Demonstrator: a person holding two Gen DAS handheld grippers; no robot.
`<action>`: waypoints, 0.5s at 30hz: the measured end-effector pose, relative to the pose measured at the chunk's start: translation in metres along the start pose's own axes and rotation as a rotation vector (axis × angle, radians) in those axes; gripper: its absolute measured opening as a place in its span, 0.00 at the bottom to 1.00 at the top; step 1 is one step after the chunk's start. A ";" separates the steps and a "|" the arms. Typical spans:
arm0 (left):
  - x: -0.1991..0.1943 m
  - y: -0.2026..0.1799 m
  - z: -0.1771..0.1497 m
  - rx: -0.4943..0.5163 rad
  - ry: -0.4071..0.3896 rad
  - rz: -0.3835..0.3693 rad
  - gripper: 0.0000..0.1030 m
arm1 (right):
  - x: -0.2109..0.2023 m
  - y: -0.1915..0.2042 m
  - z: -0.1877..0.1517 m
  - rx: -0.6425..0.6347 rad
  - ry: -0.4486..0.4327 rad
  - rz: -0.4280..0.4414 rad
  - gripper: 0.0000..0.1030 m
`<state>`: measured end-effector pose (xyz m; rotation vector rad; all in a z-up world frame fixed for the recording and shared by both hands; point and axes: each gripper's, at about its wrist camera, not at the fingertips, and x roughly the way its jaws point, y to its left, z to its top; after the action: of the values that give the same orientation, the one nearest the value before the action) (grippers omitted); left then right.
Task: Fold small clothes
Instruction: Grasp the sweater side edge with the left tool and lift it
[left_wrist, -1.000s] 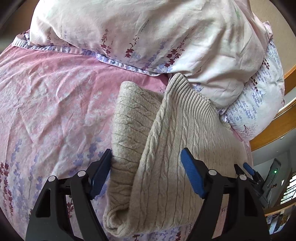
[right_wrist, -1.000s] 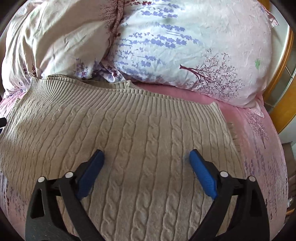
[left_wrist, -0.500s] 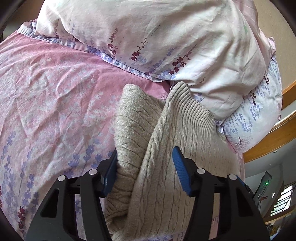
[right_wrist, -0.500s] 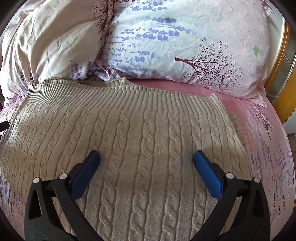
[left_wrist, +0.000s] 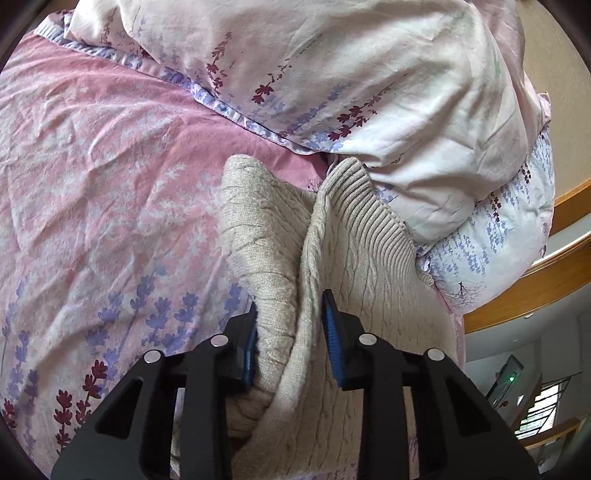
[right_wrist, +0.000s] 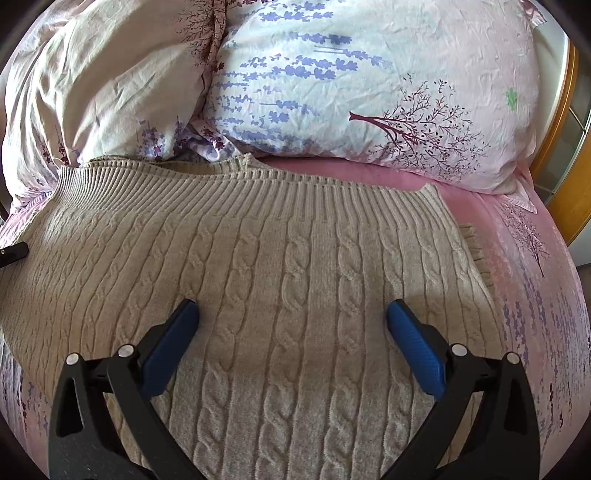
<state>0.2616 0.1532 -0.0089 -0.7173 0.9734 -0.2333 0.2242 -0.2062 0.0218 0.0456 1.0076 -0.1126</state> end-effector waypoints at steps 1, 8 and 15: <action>0.000 0.001 0.000 -0.009 0.003 -0.011 0.25 | 0.000 0.000 0.000 0.000 0.000 0.000 0.98; -0.016 -0.014 0.001 0.000 -0.011 -0.205 0.18 | 0.001 0.000 0.000 -0.001 0.001 0.001 0.98; -0.024 -0.079 -0.011 0.059 -0.021 -0.403 0.17 | 0.001 0.002 0.000 -0.015 0.001 0.011 0.98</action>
<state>0.2494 0.1012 0.0545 -0.8559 0.7920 -0.6029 0.2254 -0.2048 0.0207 0.0373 1.0086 -0.0949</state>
